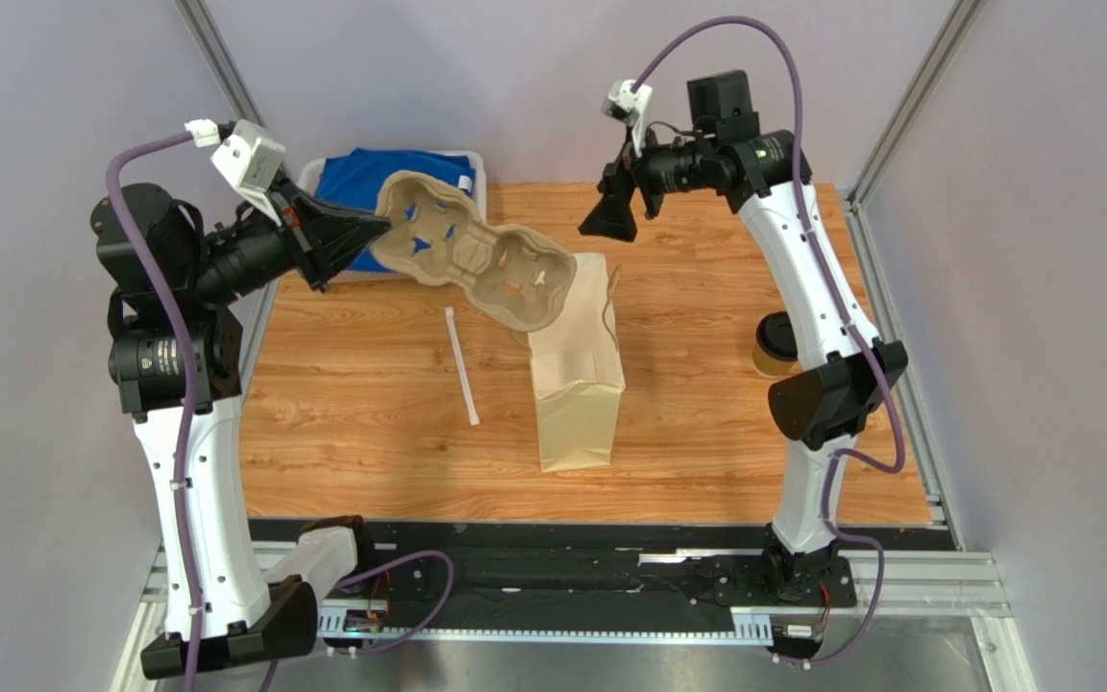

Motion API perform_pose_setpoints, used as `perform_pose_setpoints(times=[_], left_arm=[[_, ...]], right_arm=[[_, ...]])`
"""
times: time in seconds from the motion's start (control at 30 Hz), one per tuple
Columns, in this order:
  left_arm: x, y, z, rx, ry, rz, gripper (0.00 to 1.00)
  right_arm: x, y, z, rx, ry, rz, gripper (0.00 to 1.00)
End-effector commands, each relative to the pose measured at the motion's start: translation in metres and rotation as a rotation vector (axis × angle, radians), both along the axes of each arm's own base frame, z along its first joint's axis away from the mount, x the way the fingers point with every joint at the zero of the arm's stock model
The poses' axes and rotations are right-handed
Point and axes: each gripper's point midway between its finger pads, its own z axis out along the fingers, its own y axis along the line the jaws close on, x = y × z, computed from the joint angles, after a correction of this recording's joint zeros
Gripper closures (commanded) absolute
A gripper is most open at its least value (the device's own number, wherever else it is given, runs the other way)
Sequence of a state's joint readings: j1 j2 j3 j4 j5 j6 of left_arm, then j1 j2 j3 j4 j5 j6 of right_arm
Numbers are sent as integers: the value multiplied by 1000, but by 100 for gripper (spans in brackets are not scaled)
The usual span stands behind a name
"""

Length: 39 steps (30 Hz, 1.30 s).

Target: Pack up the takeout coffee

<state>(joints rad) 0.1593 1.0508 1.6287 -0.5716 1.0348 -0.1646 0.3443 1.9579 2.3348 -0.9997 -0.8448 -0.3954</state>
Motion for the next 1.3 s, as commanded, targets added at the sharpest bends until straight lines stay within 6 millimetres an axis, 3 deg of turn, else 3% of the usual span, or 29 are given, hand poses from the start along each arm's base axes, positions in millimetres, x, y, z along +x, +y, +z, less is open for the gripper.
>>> perform_pose_setpoints(times=[0.0,0.13,0.3,0.43,0.8,0.9,1.0,1.03,1.07,1.13,1.17,1.23,1.27], left_arm=[[0,0,2,-6,-16,7,100],[9,3,-3,-12,9,21,100],[11,1,-2,-17,18,4,100],[10,0,-3,-17,23,-2,100],[17,1,-7,-25,55,-3,100],[19,3,-4,-15,40,3,100],[19,3,5,17,1,2,100],[19,1,5,26,9,-2,100],[14,0,20,42,-36,4,100],[14,-2,27,84,-71,11,100],[9,-3,42,105,-130,14,100],[8,-6,48,130,-153,17,100],[1,-7,61,159,-216,15,100]], right_arm=[[-40,3,-6,-109,-148,208,9],[-41,4,-36,-169,-118,228,10],[-26,5,-53,-216,-113,194,12],[-14,8,-60,-224,-120,180,16],[-8,8,-72,-278,-179,207,23],[-10,6,-79,-310,-189,231,38],[-14,7,-76,-306,-184,233,78],[-14,7,-69,-297,-192,224,100],[-14,7,-64,-288,-195,213,100],[-16,7,-47,-260,-217,185,100],[-18,8,-42,-249,-223,179,100],[-23,7,-25,-219,-242,158,100],[-27,6,-22,-213,-240,155,100]])
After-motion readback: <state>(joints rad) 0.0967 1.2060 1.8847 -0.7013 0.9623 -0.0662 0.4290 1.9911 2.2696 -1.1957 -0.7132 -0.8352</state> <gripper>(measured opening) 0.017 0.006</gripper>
